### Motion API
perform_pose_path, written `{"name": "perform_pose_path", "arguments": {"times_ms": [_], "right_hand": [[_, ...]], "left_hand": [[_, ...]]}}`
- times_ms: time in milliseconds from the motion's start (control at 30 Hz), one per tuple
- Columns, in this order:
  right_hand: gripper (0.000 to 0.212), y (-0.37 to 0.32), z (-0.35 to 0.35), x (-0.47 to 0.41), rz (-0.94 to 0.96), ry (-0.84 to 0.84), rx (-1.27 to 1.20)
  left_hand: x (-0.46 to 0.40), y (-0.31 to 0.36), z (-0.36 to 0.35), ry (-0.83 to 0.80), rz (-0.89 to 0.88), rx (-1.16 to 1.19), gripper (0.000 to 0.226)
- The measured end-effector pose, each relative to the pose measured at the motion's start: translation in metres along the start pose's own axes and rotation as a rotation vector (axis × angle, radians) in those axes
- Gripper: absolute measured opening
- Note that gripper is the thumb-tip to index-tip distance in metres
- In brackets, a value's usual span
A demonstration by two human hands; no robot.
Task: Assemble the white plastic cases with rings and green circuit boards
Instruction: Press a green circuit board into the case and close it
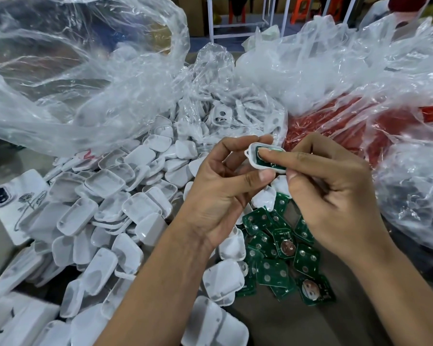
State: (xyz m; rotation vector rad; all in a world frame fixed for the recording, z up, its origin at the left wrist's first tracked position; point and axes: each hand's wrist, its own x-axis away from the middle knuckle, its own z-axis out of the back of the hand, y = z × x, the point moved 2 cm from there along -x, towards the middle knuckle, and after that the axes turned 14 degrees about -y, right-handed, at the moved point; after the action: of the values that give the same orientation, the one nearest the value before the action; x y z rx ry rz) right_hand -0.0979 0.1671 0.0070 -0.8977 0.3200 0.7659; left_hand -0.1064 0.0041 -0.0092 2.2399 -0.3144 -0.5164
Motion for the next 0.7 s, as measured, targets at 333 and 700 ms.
{"name": "perform_pose_path", "arguments": {"times_ms": [333, 700], "right_hand": [[0.033, -0.0031, -0.0002, 0.0004, -0.015, -0.02, 0.027], [0.033, -0.0038, 0.0034, 0.0006, -0.054, 0.017, -0.017]], "left_hand": [[-0.0001, 0.0, -0.0018, 0.031, 0.006, 0.023, 0.049], [-0.0002, 0.0002, -0.0004, 0.03, 0.008, 0.131, 0.047]]}}
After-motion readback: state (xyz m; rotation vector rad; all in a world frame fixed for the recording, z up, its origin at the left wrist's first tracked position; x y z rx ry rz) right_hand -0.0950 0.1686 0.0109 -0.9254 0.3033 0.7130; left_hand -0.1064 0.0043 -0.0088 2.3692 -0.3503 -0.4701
